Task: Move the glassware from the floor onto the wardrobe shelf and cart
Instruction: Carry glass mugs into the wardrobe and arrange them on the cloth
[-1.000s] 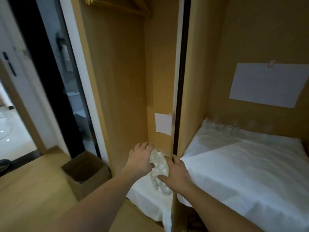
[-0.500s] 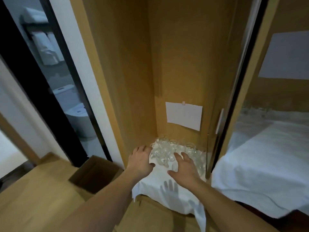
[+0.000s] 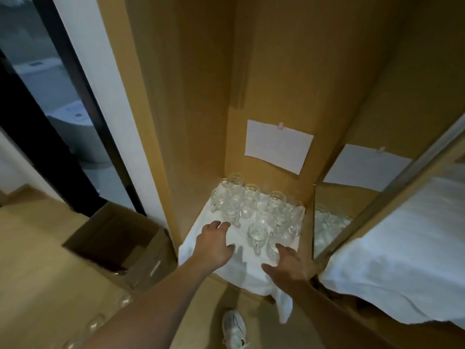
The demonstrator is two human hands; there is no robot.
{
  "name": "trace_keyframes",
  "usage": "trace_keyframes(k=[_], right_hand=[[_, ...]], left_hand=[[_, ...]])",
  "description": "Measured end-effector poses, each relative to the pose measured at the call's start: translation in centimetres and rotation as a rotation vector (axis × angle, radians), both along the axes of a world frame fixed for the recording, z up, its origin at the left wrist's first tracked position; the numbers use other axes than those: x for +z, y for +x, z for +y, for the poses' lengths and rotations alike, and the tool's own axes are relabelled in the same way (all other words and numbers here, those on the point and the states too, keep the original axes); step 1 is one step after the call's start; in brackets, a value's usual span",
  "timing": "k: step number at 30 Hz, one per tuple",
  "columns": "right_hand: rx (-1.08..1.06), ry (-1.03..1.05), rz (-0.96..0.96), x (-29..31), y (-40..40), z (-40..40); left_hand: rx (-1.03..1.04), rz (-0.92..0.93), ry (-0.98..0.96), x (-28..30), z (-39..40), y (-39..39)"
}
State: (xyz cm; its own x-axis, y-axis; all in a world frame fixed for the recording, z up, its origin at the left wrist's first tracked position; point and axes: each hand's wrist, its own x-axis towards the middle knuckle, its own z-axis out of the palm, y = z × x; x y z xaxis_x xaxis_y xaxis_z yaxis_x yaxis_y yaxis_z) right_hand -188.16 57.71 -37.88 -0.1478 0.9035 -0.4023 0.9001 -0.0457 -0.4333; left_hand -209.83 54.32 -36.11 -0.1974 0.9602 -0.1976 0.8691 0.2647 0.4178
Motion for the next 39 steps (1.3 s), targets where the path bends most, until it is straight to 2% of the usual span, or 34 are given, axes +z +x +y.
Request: trace_keyframes(k=[8,15,20,24,30,35,39], right_hand=[[-0.2,-0.176,0.108,-6.4,-1.4,6.8],[-0.423,-0.265,0.13,-13.4,-1.3,11.5],[-0.673,-0.226,0.134,-19.8,-0.9,13.9],[-0.793,-0.215,0.159,-23.7,-0.2,14.3],[-0.853,-0.097,0.193,-27.6,-0.6,15.5],[-0.895,0.035,0.272,-29.9,-1.2,16.7],[-0.919,0.079,0.295,-30.3,-1.4,17.5]], left_hand=[[-0.043,-0.075,-0.234,-6.8,5.4,0.2],[0.097,-0.272,-0.311,-13.9,12.9,2.4],[0.277,-0.428,-0.423,-21.2,16.0,4.5],[0.384,-0.519,-0.513,-25.4,16.9,6.2],[0.498,-0.682,-0.509,-29.4,18.5,8.3],[0.7,-0.784,-0.461,-31.4,19.8,9.4],[0.708,-0.814,-0.485,-32.5,20.0,9.6]])
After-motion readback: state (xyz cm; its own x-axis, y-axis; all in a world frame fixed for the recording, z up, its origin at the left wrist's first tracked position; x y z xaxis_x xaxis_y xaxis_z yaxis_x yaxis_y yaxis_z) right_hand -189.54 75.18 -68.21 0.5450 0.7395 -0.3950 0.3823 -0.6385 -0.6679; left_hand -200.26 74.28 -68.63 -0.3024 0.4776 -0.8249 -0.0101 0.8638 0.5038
